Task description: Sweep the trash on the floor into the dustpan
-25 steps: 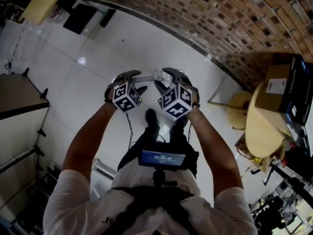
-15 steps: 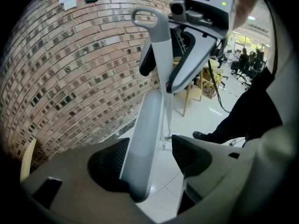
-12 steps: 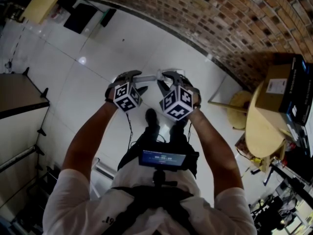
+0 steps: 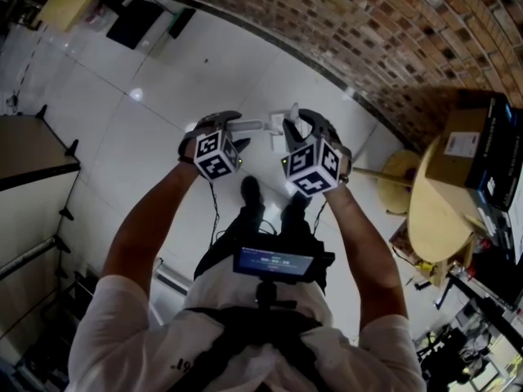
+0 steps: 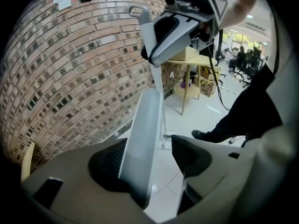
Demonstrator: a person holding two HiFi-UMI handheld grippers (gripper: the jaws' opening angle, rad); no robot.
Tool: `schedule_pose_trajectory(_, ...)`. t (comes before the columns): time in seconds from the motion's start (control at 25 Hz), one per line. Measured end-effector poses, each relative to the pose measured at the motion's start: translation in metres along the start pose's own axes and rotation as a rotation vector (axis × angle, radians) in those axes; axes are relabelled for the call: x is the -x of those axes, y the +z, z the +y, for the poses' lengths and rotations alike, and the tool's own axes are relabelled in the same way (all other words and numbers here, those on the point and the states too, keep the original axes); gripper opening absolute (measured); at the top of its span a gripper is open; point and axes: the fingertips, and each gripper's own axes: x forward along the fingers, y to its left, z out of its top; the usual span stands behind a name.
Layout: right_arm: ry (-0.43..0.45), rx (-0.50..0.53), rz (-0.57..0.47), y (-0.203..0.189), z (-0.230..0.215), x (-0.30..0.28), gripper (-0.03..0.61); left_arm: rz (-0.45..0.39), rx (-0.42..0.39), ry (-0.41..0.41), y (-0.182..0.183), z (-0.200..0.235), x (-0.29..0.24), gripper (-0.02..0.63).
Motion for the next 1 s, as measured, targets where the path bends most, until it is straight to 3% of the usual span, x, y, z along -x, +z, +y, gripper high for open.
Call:
schedule_pose_trajectory(0.6, -0.099, 0.025, 0.022, 0.003, 0.003, 0.004, 0.124, 0.008, 0.006, -0.002, -0.003, -0.003, 0.001, 0.284)
schedule_pose_trajectory(1.0, -0.006, 0.162, -0.003, 0.0, 0.036, -0.02, 0.137, 0.013, 0.011, -0.003, -0.005, -0.004, -0.001, 0.284)
